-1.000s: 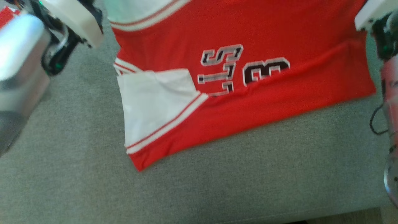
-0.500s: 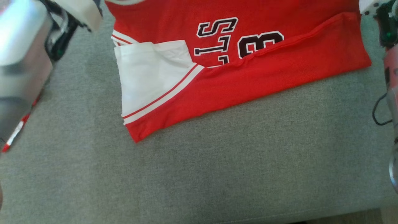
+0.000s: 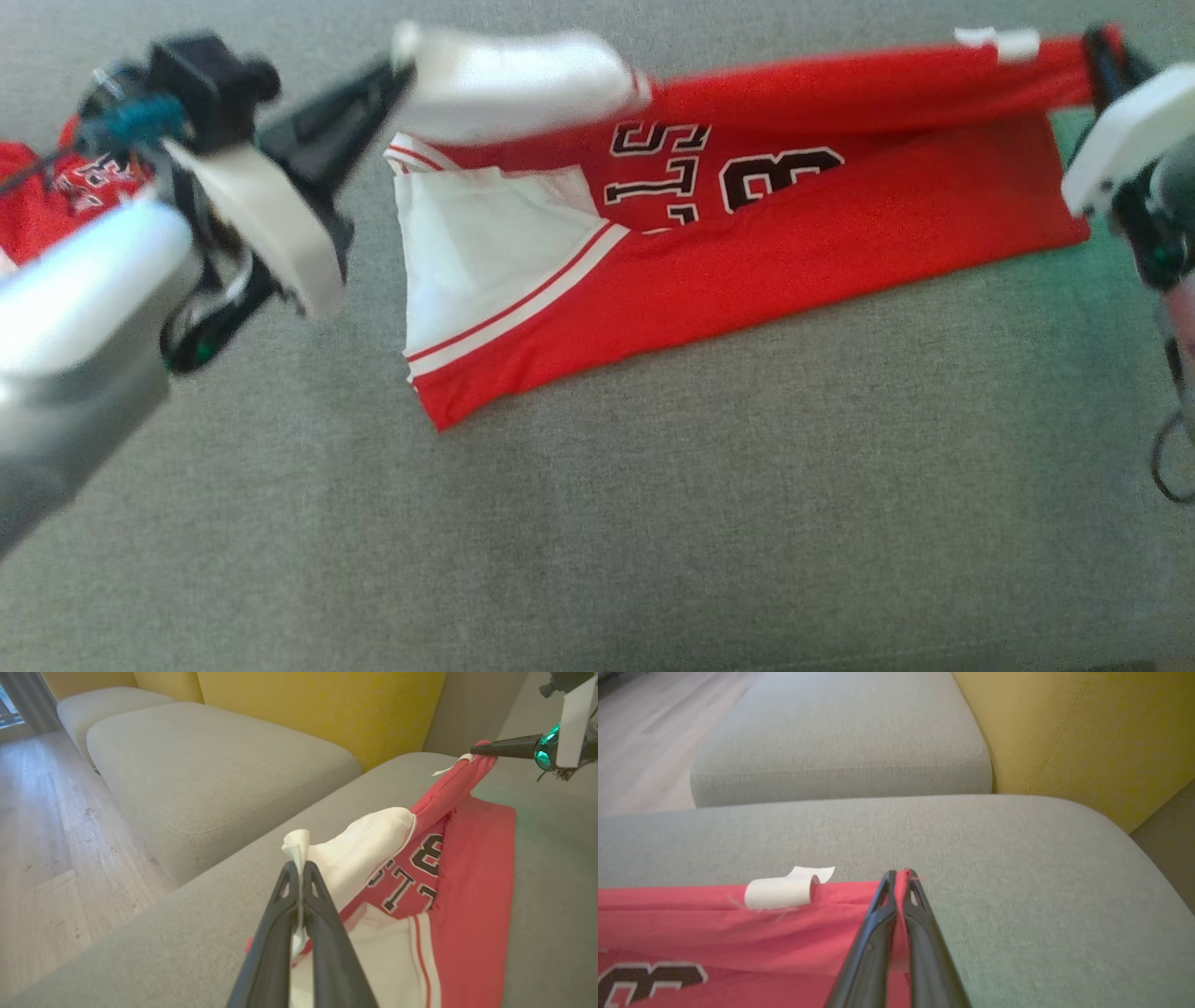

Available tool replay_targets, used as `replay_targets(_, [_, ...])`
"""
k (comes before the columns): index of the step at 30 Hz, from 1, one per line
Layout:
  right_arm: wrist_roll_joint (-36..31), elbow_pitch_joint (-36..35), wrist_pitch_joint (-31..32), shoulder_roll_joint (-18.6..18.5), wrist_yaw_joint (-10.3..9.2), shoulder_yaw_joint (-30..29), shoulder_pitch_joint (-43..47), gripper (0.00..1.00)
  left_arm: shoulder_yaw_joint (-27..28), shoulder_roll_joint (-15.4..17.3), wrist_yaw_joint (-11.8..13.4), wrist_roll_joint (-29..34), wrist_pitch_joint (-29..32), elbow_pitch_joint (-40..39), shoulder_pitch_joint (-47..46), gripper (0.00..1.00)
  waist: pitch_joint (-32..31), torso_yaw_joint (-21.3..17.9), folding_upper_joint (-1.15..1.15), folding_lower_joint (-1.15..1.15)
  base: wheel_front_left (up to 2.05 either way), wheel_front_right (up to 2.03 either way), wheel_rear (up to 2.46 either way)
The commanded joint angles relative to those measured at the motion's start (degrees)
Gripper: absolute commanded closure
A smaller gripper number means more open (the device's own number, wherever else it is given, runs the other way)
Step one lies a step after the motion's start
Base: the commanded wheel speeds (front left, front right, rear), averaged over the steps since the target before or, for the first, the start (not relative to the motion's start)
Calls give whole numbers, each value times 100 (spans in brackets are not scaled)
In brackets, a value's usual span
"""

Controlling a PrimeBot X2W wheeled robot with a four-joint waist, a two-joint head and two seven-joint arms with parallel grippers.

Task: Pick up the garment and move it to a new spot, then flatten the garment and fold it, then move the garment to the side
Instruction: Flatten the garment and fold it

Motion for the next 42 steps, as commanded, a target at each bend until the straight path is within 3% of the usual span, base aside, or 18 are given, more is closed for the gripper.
replay_targets(1, [127,-222,99,-166,-4,137,115,100,236,300,10,-39,99,-186,-112,100,-85,29,0,1,0,0,0])
replay_targets(11, [1142,-878,1130,-863,-4,1047,821,100,219,801,10,-293,1528,-1463,660,100,-311,26,0,1,0,0,0])
replay_targets(23, [1525,-1243,1713,-1294,-4,1564,1027,100,218,787,10,-122,1941,-1661,1205,100,-249,-76,0,1,0,0,0])
replay_targets(24, [1492,-1251,1649,-1311,-4,1571,1019,63,218,772,10,-120,1969,-1626,1234,100,-247,-78,0,1,0,0,0])
replay_targets(25, [1492,-1251,1649,-1311,-4,1571,1019,63,218,772,10,-120,1969,-1626,1234,100,-247,-78,0,1,0,0,0])
replay_targets(26, [1503,-1251,1610,-1299,-4,1572,1027,0,218,755,10,-83,1971,-1579,1251,58,-251,-79,0,1,0,0,0])
replay_targets(27, [1550,-1252,1592,-1269,-4,1567,1042,0,218,734,10,-17,1921,-1513,1254,0,-257,-80,0,1,0,0,0])
replay_targets(34, [1706,-1226,1121,-1189,-4,1310,1036,0,438,492,65,20,1085,-841,1307,0,-399,-84,0,1,0,0,0])
replay_targets(42, [1782,-1643,-369,-844,-4,602,1205,0,1661,15,905,-460,-849,-343,1687,0,-680,-89,0,1,0,0,0])
